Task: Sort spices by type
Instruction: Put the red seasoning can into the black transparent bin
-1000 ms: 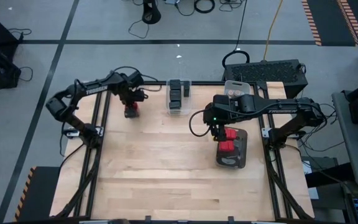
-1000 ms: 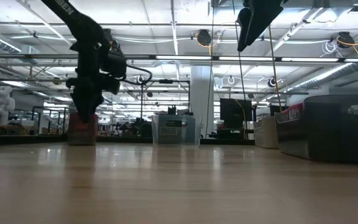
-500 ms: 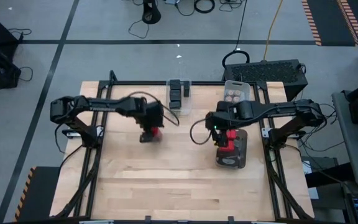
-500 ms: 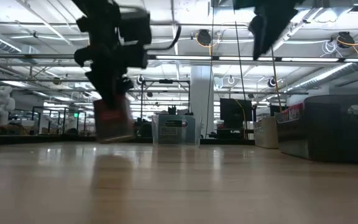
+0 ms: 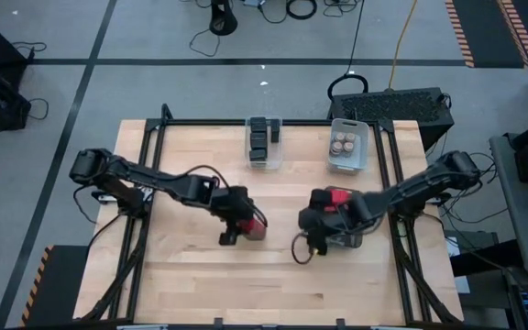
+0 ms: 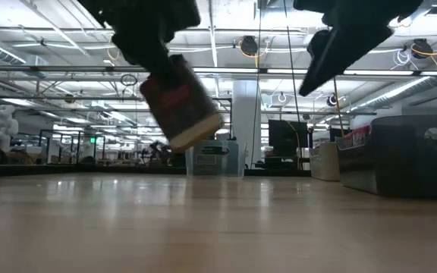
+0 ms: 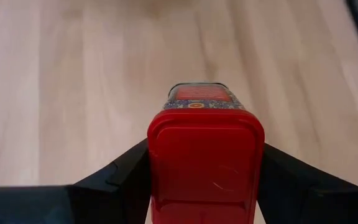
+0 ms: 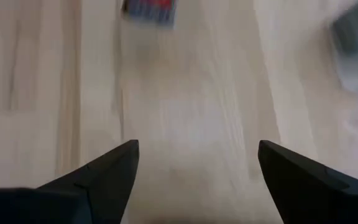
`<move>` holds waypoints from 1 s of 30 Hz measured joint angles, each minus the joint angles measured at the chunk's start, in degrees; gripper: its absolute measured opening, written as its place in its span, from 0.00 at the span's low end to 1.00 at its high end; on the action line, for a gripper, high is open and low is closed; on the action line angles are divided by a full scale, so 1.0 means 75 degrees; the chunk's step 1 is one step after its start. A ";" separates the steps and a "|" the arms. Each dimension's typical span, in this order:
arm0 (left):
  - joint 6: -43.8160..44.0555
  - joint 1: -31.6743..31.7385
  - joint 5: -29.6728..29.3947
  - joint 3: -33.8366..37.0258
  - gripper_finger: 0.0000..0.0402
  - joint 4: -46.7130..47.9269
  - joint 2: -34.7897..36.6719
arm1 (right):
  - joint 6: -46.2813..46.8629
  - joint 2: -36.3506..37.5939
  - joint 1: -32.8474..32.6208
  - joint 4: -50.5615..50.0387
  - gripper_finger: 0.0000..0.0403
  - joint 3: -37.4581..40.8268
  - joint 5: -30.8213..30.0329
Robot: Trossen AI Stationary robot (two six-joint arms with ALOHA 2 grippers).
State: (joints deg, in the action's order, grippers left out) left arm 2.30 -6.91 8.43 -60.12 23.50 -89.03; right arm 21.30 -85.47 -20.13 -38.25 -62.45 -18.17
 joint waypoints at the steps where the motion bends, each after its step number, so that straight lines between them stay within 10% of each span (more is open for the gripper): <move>1: 0.0036 -0.0113 -0.0078 -0.0005 0.56 -0.0207 -0.0055 | 0.0086 0.0000 -0.0122 0.0466 0.78 0.0195 -0.0224; 8: -0.0073 -0.0639 -0.0833 -0.0012 0.56 -0.1370 -0.0502 | 0.0391 -0.0050 -0.0444 0.4183 0.77 0.1367 -0.0584; 30: 0.0448 -0.0625 -0.1200 -0.0006 0.58 -0.2442 -0.0619 | -0.0022 -0.0315 0.0194 0.5165 0.77 0.1371 0.0491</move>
State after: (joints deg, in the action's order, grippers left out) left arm 5.66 -11.60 -0.57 -60.16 5.19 -93.67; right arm 21.14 -87.83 -18.67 0.49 -52.16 -14.48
